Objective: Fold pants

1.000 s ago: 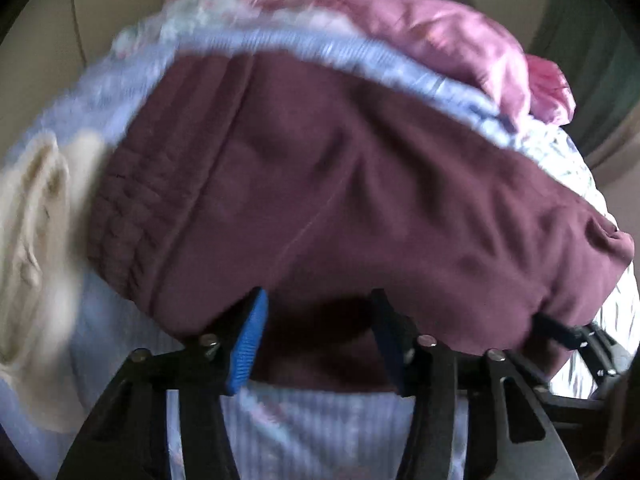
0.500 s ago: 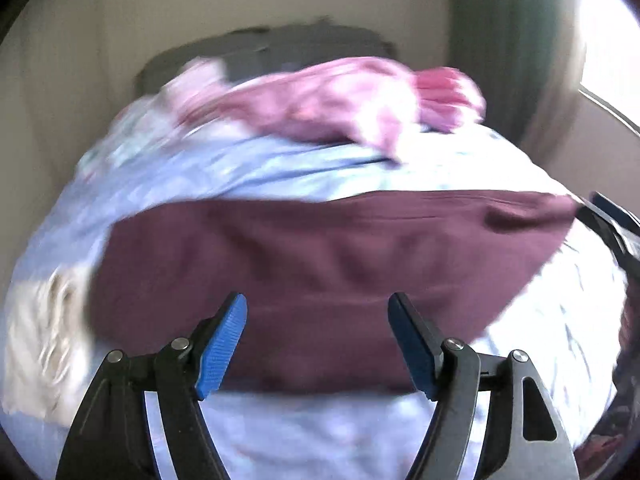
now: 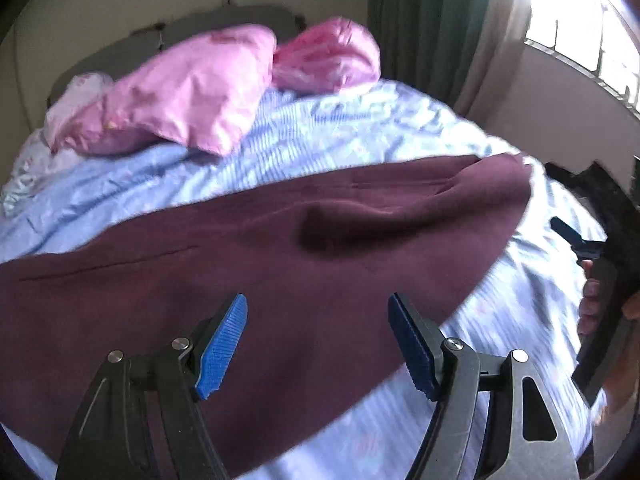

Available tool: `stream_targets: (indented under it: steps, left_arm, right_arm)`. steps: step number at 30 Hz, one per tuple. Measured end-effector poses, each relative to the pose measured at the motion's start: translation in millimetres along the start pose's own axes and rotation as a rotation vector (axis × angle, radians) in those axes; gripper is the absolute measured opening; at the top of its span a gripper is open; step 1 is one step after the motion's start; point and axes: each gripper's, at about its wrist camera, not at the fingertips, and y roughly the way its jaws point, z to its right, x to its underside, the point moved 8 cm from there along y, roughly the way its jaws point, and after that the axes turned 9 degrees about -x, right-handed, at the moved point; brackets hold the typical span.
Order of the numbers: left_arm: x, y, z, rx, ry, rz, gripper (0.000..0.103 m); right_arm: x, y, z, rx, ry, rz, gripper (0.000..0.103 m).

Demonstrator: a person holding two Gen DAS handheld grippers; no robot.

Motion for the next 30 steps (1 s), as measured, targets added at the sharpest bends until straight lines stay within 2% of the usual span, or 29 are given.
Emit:
stream_targets:
  steps: [3, 4, 6, 10, 13, 14, 15, 16, 18, 21, 23, 26, 27, 30]
  left_arm:
    - [0, 33, 9, -0.050, 0.022, -0.050, 0.072]
    - [3, 40, 10, -0.058, 0.024, -0.067, 0.073]
    - [12, 51, 12, -0.066, 0.032, -0.089, 0.074]
    - [21, 57, 16, -0.086, 0.056, -0.053, 0.075]
    - [22, 60, 15, -0.075, 0.029, -0.056, 0.075]
    - [22, 61, 14, -0.068, 0.021, -0.059, 0.075]
    - [22, 61, 14, -0.069, 0.024, -0.061, 0.075]
    - [21, 60, 15, -0.072, 0.031, -0.061, 0.075]
    - [19, 54, 15, -0.064, 0.035, -0.055, 0.072]
    - [13, 33, 3, -0.054, -0.012, -0.010, 0.062]
    - [9, 14, -18, -0.079, -0.051, 0.030, 0.062]
    - [9, -20, -65, -0.149, -0.069, 0.084, 0.062]
    - [11, -30, -81, -0.181, -0.061, 0.088, 0.062]
    - [23, -58, -128, -0.257, -0.051, 0.097, 0.062]
  right_arm:
    - [-4, 20, 30, -0.031, 0.159, 0.020, 0.095]
    - [-2, 32, 38, -0.058, 0.223, 0.008, 0.095]
    - [4, 46, 51, -0.050, 0.307, -0.010, 0.095]
    - [3, 75, 60, -0.039, 0.335, 0.009, 0.095]
    - [-1, 91, 57, -0.036, 0.331, -0.016, 0.093]
    - [-1, 96, 56, -0.031, 0.327, -0.025, 0.087]
    - [0, 98, 59, -0.030, 0.326, -0.031, 0.060]
    - [2, 103, 60, -0.043, 0.342, -0.053, 0.042]
    - [7, 102, 64, -0.050, 0.364, -0.072, 0.030]
    - [0, 89, 47, 0.010, 0.232, -0.071, 0.027]
    - [-9, 79, 24, 0.067, 0.083, -0.059, 0.027]
    - [-17, 70, -35, 0.204, -0.272, -0.038, 0.026]
    - [-15, 69, -67, 0.261, -0.436, -0.023, 0.026]
    - [-2, 68, -135, 0.312, -0.719, 0.030, 0.027]
